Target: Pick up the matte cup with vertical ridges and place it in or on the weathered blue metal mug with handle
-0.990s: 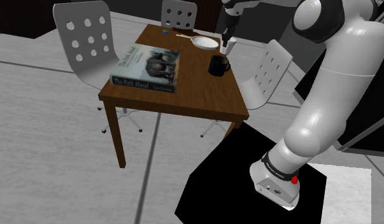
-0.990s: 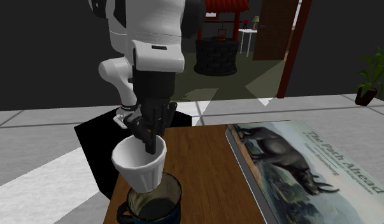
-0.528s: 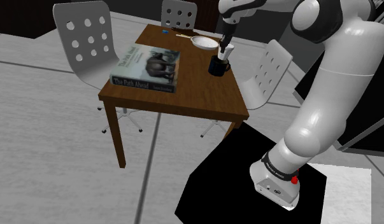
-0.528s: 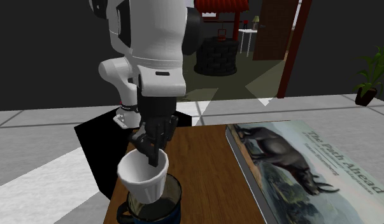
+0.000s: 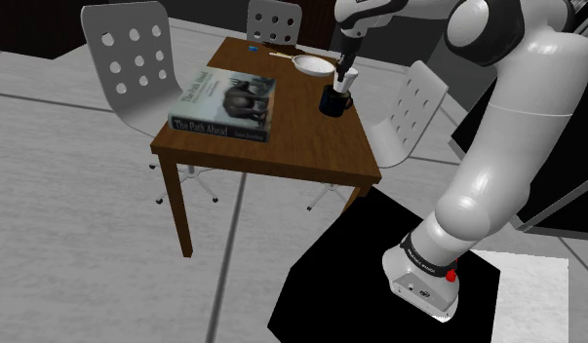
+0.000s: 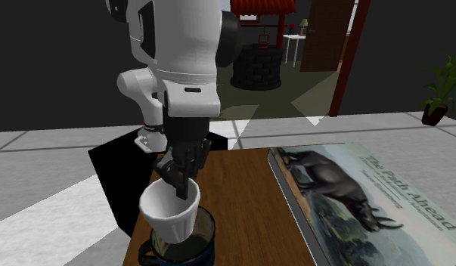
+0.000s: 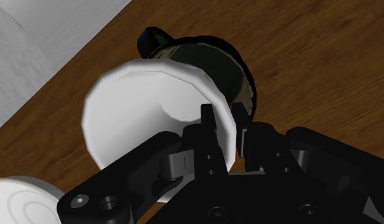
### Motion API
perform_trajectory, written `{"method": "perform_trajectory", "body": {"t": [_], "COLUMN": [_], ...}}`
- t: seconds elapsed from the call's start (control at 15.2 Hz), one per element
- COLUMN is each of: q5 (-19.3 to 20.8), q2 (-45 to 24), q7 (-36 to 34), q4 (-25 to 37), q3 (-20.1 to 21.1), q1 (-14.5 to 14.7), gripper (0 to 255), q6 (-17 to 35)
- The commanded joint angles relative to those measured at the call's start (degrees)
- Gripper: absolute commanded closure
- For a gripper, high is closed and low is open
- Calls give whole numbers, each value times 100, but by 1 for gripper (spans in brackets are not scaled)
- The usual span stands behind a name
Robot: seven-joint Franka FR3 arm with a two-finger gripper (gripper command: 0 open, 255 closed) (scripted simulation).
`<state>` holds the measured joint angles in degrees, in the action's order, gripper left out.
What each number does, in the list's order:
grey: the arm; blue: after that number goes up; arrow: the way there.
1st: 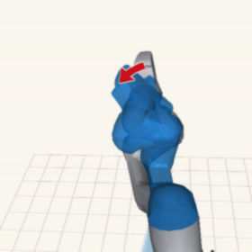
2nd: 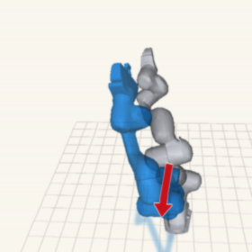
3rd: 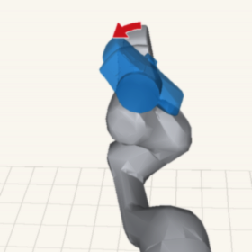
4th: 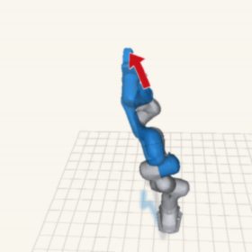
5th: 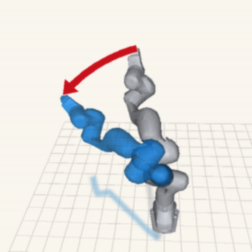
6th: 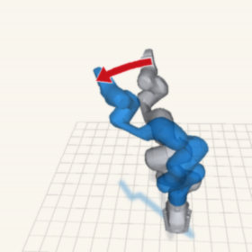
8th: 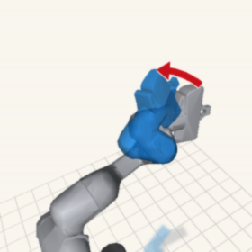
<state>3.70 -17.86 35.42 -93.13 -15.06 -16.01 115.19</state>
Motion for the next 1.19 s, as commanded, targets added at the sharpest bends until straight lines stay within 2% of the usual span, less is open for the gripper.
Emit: {"method": "perform_trajectory", "body": {"t": [0.0, 0.33, 0.59, 1.12], "q5": [0, 1, 34, 34], "q2": [-4, -4, 164, 164], "q7": [0, -1, -17, -17], "q4": [-5, -4, 488, 488], "q3": [-2, -1, 6, 6], "q1": [-2, -1, 53, 53], "gripper": [0, 0, 0, 0], "q6": [0, -1, -661, -661]}}
